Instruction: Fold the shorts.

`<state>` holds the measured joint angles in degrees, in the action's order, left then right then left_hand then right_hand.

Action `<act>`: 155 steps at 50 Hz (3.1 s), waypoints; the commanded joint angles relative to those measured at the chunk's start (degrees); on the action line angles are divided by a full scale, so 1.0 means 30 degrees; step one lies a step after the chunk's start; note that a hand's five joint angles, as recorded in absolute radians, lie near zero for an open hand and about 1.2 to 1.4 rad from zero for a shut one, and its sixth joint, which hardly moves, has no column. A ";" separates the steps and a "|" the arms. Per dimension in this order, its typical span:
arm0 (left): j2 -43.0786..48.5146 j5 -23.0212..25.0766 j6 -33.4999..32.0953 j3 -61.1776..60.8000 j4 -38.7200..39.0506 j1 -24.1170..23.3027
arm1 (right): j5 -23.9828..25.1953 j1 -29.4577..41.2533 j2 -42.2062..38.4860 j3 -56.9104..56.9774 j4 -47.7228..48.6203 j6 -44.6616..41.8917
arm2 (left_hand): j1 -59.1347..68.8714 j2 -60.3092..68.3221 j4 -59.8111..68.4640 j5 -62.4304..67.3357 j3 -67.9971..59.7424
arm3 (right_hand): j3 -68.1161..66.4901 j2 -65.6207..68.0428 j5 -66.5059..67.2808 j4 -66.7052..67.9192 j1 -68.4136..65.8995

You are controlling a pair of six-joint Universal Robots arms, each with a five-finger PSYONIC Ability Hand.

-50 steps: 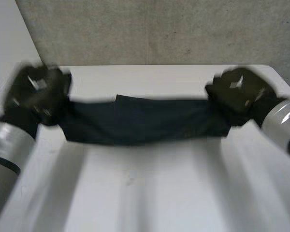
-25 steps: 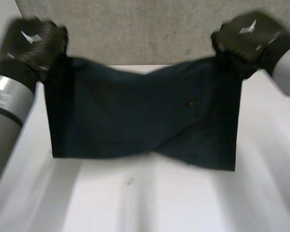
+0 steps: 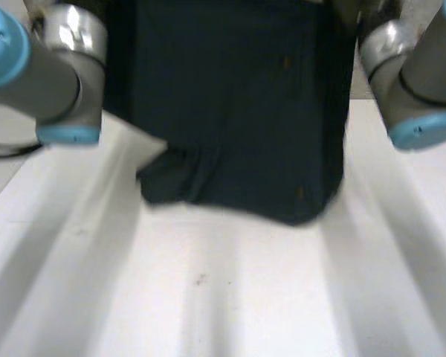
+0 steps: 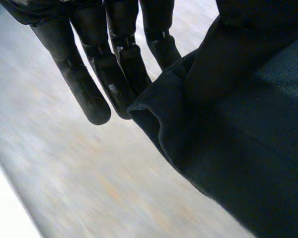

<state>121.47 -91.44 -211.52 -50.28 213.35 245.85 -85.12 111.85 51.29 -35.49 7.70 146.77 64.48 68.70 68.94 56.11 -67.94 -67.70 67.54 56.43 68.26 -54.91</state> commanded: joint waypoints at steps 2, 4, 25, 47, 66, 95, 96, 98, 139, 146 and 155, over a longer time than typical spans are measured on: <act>-0.0995 -0.0778 0.0721 0.1730 0.3412 -0.0065 | -0.0103 0.0042 0.1506 0.0084 0.5723 0.0119 | 0.5174 0.3766 0.3686 0.4632 -0.4019 | -0.4101 0.4153 0.4522 0.3914 -0.8365; -0.1259 -0.0953 0.0897 0.1292 0.3472 -0.0065 | -0.0103 0.0274 0.1739 -0.0441 0.5548 0.0119 | 0.5174 0.3766 0.3686 0.4632 -0.4019 | -0.4101 0.4153 0.4522 0.3914 -0.8365; -0.0588 -0.0896 0.2480 -1.3064 -0.0098 -0.0620 | 0.0336 0.0862 -0.1422 -0.8498 -0.1393 -0.0233 | 0.5174 0.3766 0.3686 0.4632 -0.4019 | -0.4101 0.4153 0.4522 0.3914 -0.8365; -0.7436 -0.0954 0.2392 -1.9623 -1.0321 -0.1031 | 0.1185 0.0775 0.5691 -1.9158 -0.4730 -0.2780 | 0.5174 0.3766 0.3686 0.4632 -0.4019 | -0.4101 0.4153 0.4522 0.3914 -0.8365; -1.4092 0.0334 0.0575 -2.1153 -1.7301 -0.2321 | 0.2528 -0.0338 1.2697 -2.4059 -1.3878 -0.7557 | 0.5174 0.3766 0.3686 0.4632 -0.4019 | -0.4101 0.4153 0.4522 0.3914 -0.8365; 0.7495 0.0214 -0.3790 -0.2085 -0.0718 -0.2613 | -0.3384 -0.1247 0.2273 -1.4686 -0.0022 -0.5973 | 0.5174 0.3766 0.3686 0.4632 -0.4019 | -0.4101 0.4153 0.4522 0.3914 -0.8365; 0.7993 0.0537 -0.3790 -0.1499 -0.0630 -0.2613 | -0.3385 -0.1247 0.1804 -1.4305 0.0300 -0.6091 | 0.5174 0.3766 0.3686 0.4632 -0.4019 | -0.4101 0.4153 0.4522 0.3914 -0.8365; 0.9336 0.1093 -0.3761 0.0195 -0.0077 -0.2584 | -0.3414 -0.1218 0.0310 -1.3221 0.1354 -0.6588 | 0.5174 0.3766 0.3686 0.4632 -0.4019 | -0.4101 0.4153 0.4522 0.3914 -0.8365; -0.3367 -0.0867 0.8068 -1.0806 -1.1490 -0.3113 | 0.0976 -0.3032 0.7512 -1.9921 -0.3567 0.2960 | -1.8159 -1.9568 -1.9647 -1.8702 1.9314 | 1.9232 -1.9180 -1.8812 -1.9420 1.4969; -0.3780 -0.0896 1.0038 -1.2741 -1.0973 -0.2995 | 0.1596 -0.3708 0.5412 -2.1274 0.0029 0.3020 | -1.7359 -1.8767 -1.8847 -1.7901 1.8514 | 1.7765 -1.7714 -1.7345 -1.7953 1.3502; -0.3867 -0.0983 1.0097 -1.4501 -0.8599 -0.3053 | 0.1011 -0.4029 0.3234 -2.0542 0.1182 0.2873 | -1.7303 -1.8711 -1.8791 -1.7845 1.8458 | -0.4101 0.4153 0.4522 0.3914 -0.8365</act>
<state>109.85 -94.12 -180.92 -90.54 182.36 236.86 -80.56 100.58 64.91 -98.75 9.16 155.75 11.22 11.67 11.83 2.63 -12.23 -30.12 30.01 18.71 28.85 -25.88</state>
